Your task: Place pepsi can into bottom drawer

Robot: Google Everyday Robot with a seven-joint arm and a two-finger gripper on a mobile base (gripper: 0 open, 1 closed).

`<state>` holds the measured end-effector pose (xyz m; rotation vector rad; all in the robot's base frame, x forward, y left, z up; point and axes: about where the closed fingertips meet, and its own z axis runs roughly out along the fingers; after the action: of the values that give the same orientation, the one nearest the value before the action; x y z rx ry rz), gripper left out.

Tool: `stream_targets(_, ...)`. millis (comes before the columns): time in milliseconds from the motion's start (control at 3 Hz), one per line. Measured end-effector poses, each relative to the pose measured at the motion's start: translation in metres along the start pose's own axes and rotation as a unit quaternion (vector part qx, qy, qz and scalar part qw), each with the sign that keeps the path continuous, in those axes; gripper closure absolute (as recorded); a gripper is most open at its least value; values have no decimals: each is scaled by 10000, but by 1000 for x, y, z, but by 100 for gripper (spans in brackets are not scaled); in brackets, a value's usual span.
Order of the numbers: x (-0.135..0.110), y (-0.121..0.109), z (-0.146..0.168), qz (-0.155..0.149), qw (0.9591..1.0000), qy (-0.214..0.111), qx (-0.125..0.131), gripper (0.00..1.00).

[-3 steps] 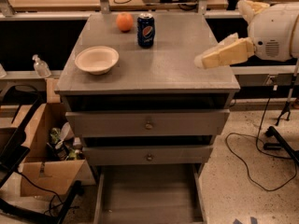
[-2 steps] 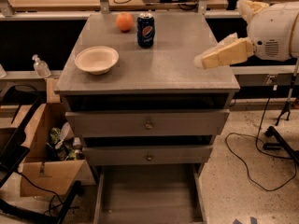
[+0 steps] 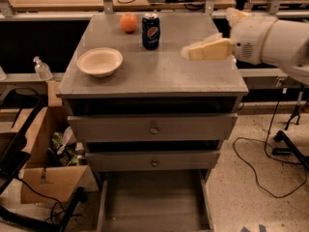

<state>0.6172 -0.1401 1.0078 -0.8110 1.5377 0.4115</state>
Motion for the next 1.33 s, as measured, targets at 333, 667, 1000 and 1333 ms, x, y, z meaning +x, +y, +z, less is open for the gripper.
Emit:
stream_targets(333, 14, -32, 64, 251, 9991, -110, 322, 0)
stream_targets(667, 32, -47, 128, 309, 9984, 72, 461, 0)
stream_targets(1000, 32, -47, 128, 310, 9984, 72, 463, 0)
stream_targets(1333, 37, -46, 150, 240, 9989, 148, 382, 0)
